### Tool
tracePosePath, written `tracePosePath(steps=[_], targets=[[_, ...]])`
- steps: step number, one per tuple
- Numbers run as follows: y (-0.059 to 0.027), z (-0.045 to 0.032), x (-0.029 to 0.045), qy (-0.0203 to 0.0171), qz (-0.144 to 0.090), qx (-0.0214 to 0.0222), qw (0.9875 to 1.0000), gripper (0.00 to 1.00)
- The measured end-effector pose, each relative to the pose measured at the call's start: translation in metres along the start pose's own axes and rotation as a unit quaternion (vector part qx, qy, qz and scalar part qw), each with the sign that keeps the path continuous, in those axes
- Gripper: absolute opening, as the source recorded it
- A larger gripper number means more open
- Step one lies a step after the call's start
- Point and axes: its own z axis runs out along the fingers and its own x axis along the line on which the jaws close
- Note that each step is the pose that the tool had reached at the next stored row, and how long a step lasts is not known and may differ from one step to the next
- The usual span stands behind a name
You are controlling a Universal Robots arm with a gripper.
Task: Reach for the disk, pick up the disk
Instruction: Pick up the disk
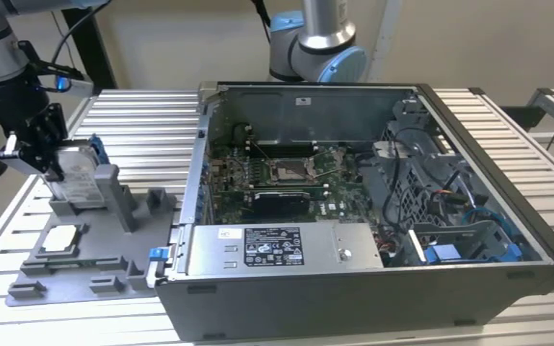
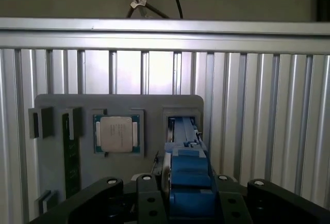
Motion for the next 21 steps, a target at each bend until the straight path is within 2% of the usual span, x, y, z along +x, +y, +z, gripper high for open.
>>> tracePosePath(steps=[7,10,21], targets=[[-0.0002,-0.0102,0.0002,0.0000,0.000,0.0000,1.0000,0.00],[-0.0004,-0.0188,0.0002,-0.0001,-0.001,0.0001,1.0000,0.00],[-0.0008,-0.0404,0.0005,0.0000,-0.002,0.0001,1.0000,0.00]])
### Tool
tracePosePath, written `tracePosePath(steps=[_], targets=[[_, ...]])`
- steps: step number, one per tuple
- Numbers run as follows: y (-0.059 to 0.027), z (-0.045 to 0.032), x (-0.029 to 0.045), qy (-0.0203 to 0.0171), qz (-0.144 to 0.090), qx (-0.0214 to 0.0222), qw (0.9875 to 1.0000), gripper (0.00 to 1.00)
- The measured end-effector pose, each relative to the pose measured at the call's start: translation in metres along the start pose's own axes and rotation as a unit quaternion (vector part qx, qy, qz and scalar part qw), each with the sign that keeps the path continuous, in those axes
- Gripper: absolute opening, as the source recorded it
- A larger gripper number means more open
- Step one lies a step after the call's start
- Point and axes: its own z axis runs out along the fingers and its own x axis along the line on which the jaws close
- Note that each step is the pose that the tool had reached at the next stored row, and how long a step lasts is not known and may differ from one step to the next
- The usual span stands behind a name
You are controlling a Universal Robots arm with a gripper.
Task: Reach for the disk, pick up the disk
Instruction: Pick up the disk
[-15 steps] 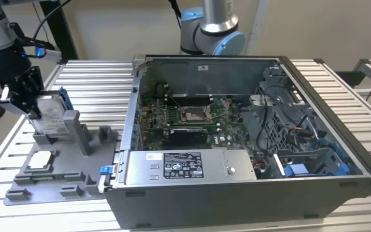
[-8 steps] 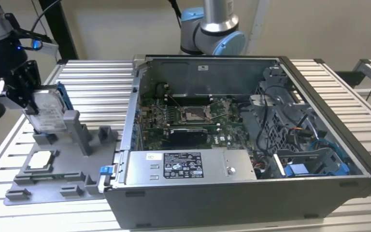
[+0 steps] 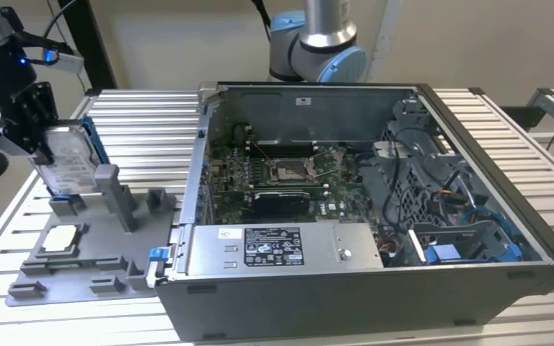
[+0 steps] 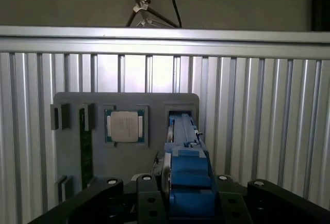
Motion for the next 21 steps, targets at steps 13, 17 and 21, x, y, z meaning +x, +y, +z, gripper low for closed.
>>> tracePosePath(steps=[13,17,21], targets=[[-0.0006,-0.0308,0.0004,0.0000,-0.001,0.0000,1.0000,0.00],[-0.0008,-0.0382,0.0005,0.0000,-0.001,0.0001,1.0000,0.00],[-0.0009,-0.0460,0.0006,0.0000,-0.001,0.0000,1.0000,0.00]])
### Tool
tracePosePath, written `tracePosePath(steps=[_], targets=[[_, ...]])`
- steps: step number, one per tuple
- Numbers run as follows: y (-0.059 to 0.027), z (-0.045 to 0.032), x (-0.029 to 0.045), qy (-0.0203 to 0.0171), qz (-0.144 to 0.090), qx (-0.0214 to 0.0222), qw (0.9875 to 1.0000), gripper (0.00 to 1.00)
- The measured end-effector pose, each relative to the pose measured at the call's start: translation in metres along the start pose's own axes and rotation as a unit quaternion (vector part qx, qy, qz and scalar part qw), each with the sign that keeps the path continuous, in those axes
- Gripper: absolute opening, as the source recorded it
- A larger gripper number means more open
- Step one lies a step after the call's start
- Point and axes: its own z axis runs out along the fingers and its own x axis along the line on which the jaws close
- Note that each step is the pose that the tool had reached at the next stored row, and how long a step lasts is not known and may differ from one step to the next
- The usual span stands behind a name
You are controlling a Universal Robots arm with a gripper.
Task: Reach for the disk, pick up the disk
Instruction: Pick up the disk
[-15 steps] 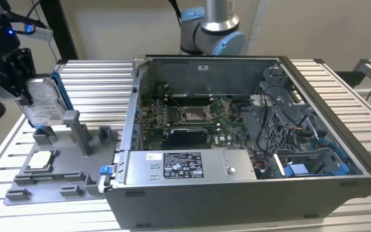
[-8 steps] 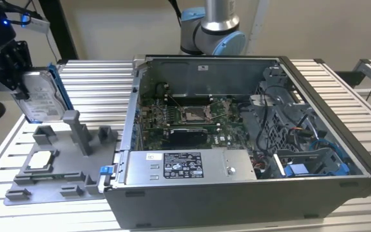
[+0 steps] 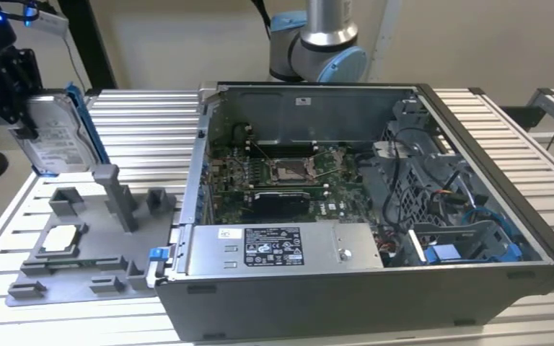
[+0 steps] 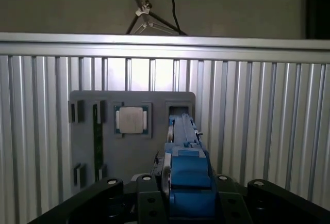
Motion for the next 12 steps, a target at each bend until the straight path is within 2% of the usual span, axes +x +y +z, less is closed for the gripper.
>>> tracePosePath(steps=[12], targets=[[-0.0005,-0.0244,0.0003,0.0000,-0.001,0.0000,1.0000,0.00]])
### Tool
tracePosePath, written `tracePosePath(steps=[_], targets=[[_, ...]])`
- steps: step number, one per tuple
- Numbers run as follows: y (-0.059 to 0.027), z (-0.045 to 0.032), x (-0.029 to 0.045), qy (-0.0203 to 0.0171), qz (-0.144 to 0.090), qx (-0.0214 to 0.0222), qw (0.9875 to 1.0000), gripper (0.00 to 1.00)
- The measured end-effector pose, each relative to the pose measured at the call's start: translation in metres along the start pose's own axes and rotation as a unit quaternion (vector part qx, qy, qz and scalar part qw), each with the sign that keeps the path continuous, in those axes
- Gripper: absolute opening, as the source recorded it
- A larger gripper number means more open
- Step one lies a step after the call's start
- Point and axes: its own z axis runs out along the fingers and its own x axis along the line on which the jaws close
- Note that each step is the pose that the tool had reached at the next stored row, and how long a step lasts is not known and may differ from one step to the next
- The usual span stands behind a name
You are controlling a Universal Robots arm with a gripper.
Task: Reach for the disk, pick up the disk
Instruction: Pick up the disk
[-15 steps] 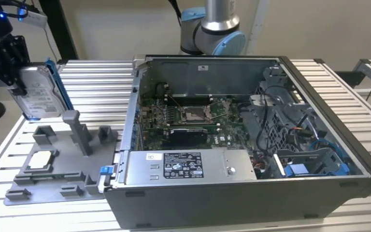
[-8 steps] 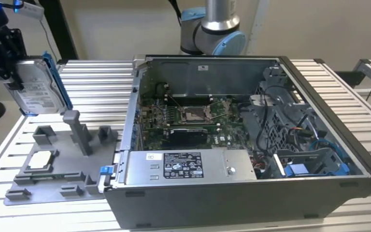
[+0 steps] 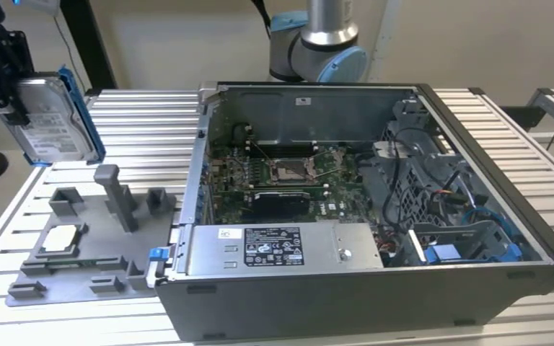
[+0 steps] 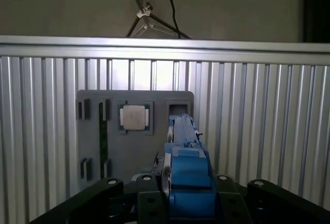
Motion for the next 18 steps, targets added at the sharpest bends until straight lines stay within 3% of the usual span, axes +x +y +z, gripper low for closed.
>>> tracePosePath(steps=[18], targets=[[-0.0007,-0.0352,0.0005,-0.0001,-0.001,0.0001,1.0000,0.00]])
